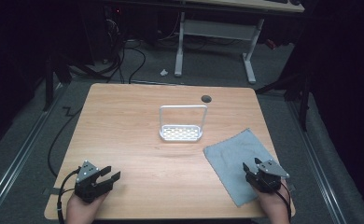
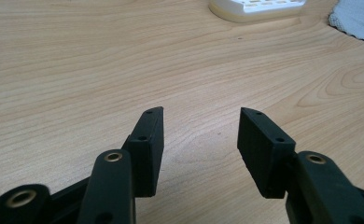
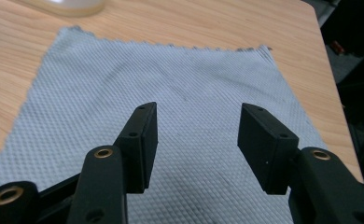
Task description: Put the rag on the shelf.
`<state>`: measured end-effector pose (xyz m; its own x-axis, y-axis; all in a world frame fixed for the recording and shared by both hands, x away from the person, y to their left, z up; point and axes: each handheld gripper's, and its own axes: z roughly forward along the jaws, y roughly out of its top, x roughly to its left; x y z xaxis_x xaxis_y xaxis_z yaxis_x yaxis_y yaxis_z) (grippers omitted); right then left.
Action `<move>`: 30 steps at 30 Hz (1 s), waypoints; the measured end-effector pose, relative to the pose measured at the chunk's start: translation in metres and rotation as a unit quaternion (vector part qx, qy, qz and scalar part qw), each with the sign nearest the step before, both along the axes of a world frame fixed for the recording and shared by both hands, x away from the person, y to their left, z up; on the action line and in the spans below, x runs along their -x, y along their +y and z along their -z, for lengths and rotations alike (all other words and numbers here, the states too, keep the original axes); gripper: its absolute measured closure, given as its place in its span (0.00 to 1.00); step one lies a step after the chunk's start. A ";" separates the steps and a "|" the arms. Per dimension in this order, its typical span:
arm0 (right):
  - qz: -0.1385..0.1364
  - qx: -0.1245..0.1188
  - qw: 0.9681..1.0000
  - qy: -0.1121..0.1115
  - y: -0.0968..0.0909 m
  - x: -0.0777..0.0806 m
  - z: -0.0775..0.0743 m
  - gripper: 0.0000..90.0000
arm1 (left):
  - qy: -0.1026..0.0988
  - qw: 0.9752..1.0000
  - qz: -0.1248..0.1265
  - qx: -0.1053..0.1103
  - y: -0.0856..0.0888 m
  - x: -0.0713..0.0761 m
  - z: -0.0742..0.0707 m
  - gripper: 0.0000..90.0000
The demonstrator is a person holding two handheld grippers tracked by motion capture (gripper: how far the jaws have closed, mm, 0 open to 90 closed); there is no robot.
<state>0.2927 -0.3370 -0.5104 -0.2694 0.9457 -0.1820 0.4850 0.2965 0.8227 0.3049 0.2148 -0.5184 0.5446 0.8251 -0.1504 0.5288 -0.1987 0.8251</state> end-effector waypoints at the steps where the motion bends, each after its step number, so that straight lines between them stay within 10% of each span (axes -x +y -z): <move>1: 0.000 -0.004 1.000 0.000 0.001 -0.001 0.000 0.53 | -0.003 1.000 0.000 -0.002 -0.001 0.000 0.000 0.56; 18: -0.014 -0.024 1.000 0.010 0.002 0.001 0.001 0.55 | 0.006 1.000 0.006 -0.008 -0.002 -0.002 0.004 0.55; 24: -0.044 -0.030 0.997 0.048 0.009 -0.005 0.006 0.97 | 0.004 1.000 0.010 -0.008 -0.004 -0.001 0.003 0.55; 30: -0.058 -0.006 0.994 0.088 0.017 -0.013 0.014 1.00 | 0.005 1.000 0.013 -0.009 -0.005 -0.001 0.003 0.56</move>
<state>0.3054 -0.3200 -0.5247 -0.4031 0.9084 -0.1108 0.5843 0.3487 0.7328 0.3057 0.2094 -0.5219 0.5653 0.8127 -0.1412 0.5306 -0.2272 0.8166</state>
